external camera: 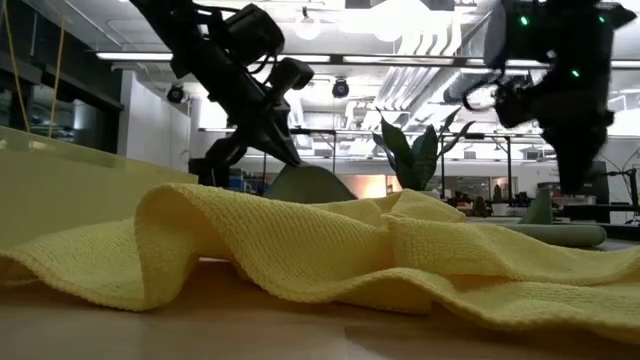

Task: Fold microfiber towels
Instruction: Fold the green microfiber cloth

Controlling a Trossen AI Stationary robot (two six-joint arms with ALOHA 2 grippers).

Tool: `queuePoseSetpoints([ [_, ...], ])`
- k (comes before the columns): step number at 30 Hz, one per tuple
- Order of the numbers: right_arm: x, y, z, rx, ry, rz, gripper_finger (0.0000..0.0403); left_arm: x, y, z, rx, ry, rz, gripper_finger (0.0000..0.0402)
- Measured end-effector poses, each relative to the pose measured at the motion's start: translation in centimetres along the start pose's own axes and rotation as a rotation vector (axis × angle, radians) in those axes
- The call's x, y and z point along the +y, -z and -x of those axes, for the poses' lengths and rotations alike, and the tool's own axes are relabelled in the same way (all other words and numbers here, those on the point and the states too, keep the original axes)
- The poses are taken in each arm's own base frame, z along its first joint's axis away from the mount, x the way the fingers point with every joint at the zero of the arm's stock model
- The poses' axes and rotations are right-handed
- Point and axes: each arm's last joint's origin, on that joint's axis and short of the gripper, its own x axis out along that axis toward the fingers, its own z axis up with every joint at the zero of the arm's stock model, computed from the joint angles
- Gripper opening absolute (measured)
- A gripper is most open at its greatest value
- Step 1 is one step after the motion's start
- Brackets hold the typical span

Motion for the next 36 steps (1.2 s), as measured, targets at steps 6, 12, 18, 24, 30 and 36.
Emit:
queuePoseSetpoints([
  [6,-0.9,-1.2,1.3,-0.049,0.075,-0.071,0.0000,1.1,-1.4,0.3,-0.027,-0.015,0.030,0.0001],
  [12,-2.2,-1.7,1.1,-0.050,0.124,-0.198,0.0000,2.6,-2.0,0.6,-0.030,-0.109,0.038,0.0001],
  [18,-2.8,-2.0,1.0,-0.073,0.156,-0.287,0.0000,3.7,-1.8,0.9,-0.008,-0.217,0.013,0.0001],
  [24,-3.1,-2.3,1.0,-0.086,0.159,-0.366,0.0000,3.5,-1.9,0.8,-0.021,-0.212,0.003,0.0001],
  [30,-3.0,-2.3,1.0,-0.099,0.156,-0.394,0.0000,3.6,-2.1,0.8,-0.072,-0.242,-0.003,0.0001],
  [36,-2.9,-2.5,1.0,-0.117,0.139,-0.398,0.0000,3.7,-2.3,0.9,-0.129,-0.292,-0.008,0.0001],
])
